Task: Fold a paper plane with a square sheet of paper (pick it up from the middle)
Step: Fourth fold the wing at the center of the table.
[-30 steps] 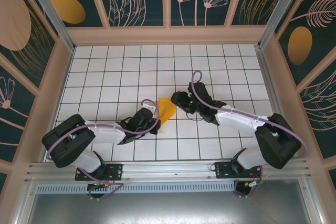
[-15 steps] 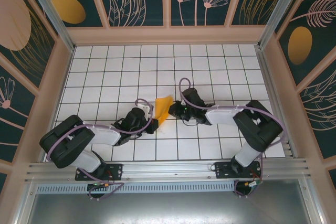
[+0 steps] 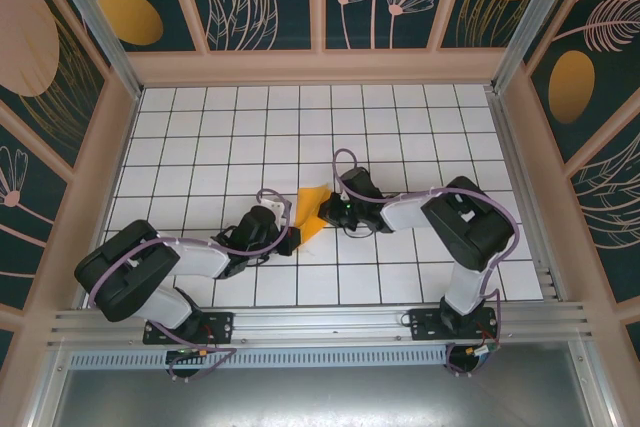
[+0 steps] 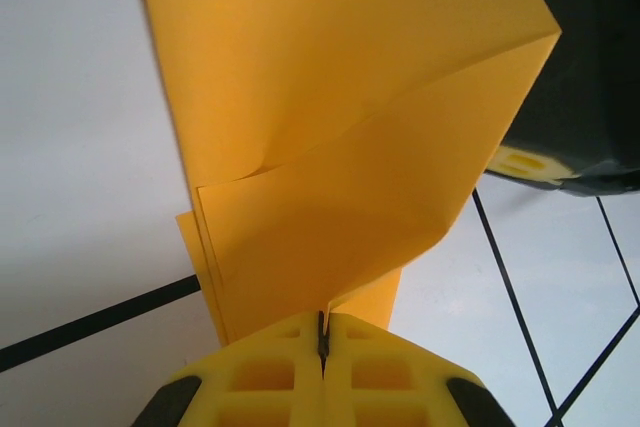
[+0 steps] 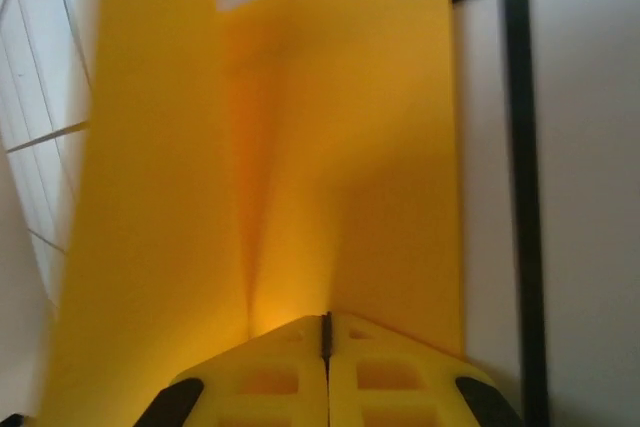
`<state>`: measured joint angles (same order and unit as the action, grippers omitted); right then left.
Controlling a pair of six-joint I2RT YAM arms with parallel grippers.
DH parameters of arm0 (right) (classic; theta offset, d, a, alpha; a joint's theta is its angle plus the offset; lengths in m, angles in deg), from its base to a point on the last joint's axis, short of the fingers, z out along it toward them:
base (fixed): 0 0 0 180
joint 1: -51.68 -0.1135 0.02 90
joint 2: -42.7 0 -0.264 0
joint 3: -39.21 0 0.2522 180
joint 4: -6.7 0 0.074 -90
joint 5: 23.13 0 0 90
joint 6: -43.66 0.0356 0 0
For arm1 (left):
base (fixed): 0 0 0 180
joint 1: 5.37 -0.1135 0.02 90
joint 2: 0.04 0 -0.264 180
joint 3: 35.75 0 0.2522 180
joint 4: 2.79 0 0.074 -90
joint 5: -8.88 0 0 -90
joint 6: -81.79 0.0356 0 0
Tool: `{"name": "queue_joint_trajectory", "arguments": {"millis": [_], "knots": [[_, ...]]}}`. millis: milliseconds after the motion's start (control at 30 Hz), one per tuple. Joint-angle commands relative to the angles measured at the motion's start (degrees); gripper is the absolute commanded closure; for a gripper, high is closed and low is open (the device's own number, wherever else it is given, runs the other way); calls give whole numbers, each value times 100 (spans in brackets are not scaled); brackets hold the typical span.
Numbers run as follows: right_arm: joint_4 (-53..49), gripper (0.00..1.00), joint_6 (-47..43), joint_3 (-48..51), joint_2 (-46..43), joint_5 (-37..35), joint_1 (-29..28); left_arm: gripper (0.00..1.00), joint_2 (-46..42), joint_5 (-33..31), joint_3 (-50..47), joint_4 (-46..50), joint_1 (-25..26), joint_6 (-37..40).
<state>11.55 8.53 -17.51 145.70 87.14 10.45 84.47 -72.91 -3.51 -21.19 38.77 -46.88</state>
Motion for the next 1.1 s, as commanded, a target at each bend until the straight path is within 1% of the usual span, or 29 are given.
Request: {"name": "queue_joint_trajectory", "arguments": {"millis": [0, 67, 167, 267, 300, 333, 367, 433, 467, 500, 567, 633, 700, 767, 800, 833, 900, 967, 1067], "knots": [[-391, 92, 102, 81, 38, -243, -58, 100, -193, -243, -151, 194, -40, -156], [-249, 92, 128, 183, 15, -181, -107, 100, -213, -305, -160, 303, -28, -184], [-88, 91, 153, 194, -85, -66, -128, 100, -71, -167, -73, 514, -33, -37], [-210, 86, 115, 123, -414, -127, -129, 100, 19, 59, -47, 413, -31, 16], [-429, 81, 87, 7, -532, -188, -133, 100, 22, 58, -14, 401, -28, 26], [-692, 71, 69, -120, -621, -255, -140, 100, 24, 50, -41, 352, -28, 35], [-974, 64, 57, -253, -713, -347, -163, 100, 13, 32, -47, 308, -33, 79], [-1280, 55, 116, -388, -886, -508, -230, 100, -13, 33, -19, 315, -22, 181], [-1432, 52, 257, -418, -980, -615, -272, 100, -15, 31, -11, 311, -28, 222], [-1516, 51, 419, -417, -1094, -761, -339, 100, -22, 39, -3, 305, -29, 270], [-1403, 48, 673, -345, -1284, -891, -465, 100, -22, 67, 15, 282, -29, 331], [-1395, 47, 784, -429, -1288, -748, -535, 100, -6, 102, 33, 267, -29, 405], [-1932, 48, 723, -845, -1099, -806, -623, 100, 0, 153, 39, 228, -30, 481], [-2607, 48, 595, -1288, -948, -1167, -787, 100, 4, 135, 72, 228, -28, 541], [-2766, 48, 620, -1390, -854, -1225, -823, 100, 4, 158, 93, 228, -28, 575], [-2820, 48, 659, -1441, -759, -1113, -818, 100, 5, 159, 124, 243, -28, 604], [-3218, 52, 746, -1740, -436, -1081, -822, 100, 8, 127, 151, 278, -27, 649], [-3753, 55, 797, -2067, -187, -1327, -879, 100, -15, 62, 149, 316, -28, 656], [-3884, 55, 764, -2228, -19, -1343, -932, 100, -67, 25, 95, 276, -30, 651]]}}
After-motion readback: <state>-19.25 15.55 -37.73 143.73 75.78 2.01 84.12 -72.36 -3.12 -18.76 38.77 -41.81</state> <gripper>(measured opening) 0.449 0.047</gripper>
